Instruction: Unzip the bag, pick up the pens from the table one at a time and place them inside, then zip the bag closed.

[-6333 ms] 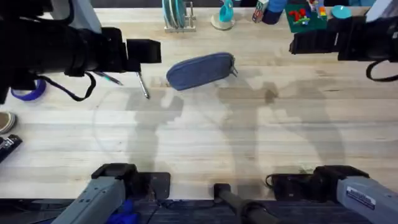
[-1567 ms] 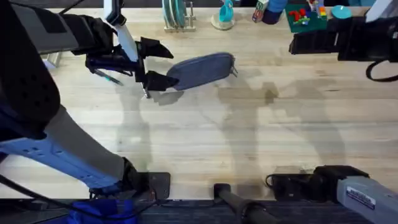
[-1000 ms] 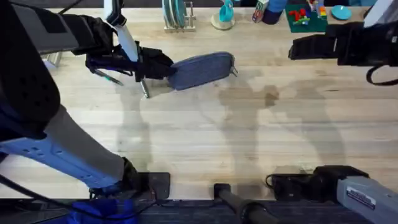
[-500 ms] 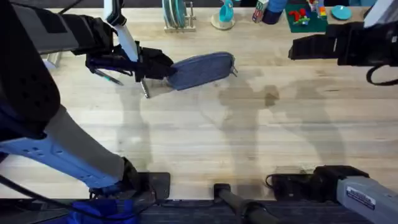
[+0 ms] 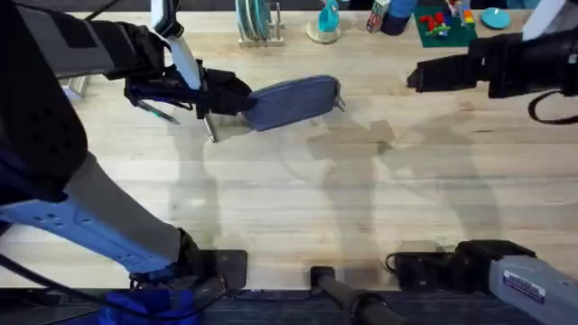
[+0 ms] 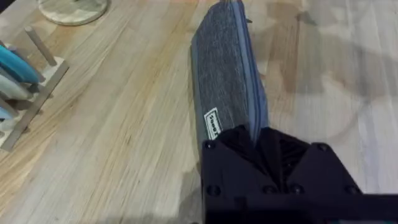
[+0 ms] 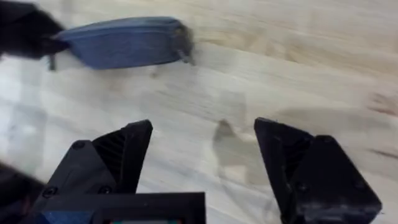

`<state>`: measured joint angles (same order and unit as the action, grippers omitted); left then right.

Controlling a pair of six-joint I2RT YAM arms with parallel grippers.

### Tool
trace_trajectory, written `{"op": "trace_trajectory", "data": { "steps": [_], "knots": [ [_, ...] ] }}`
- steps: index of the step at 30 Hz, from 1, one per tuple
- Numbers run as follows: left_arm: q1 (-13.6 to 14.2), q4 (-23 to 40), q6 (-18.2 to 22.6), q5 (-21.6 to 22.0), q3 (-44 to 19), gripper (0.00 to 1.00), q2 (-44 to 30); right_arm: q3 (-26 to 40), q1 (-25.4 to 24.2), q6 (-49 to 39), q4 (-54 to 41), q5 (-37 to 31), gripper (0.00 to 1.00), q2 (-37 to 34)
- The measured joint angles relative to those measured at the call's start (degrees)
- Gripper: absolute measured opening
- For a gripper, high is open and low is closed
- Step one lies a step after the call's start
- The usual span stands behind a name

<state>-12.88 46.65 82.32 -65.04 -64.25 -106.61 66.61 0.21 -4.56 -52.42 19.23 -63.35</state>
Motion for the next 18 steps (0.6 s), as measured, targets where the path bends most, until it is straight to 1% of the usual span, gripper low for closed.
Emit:
{"op": "trace_trajectory", "data": {
  "steps": [3, 6, 10, 18],
  "knots": [
    [0.0, 0.0, 0.0, 0.0, 0.0, 0.042, 0.0, 0.04, 0.11, -2.23, 0.0, 3.19, 0.996, -1.19],
    [0.0, 0.0, 0.0, 0.0, 0.0, 0.042, 0.0, 0.04, 0.39, -4.13, 0.04, 4.7, 0.996, -2.68],
    [0.0, 0.0, 0.0, 0.0, 0.0, 0.042, -0.02, 0.04, 1.49, -5.72, 0.13, 5.68, 0.996, -4.59],
    [0.0, 0.0, 0.0, 0.02, 0.0, 0.042, -0.01, 0.04, 5.96, -7.32, 2.31, 6.11, 0.996, -8.19]
  ]
}}
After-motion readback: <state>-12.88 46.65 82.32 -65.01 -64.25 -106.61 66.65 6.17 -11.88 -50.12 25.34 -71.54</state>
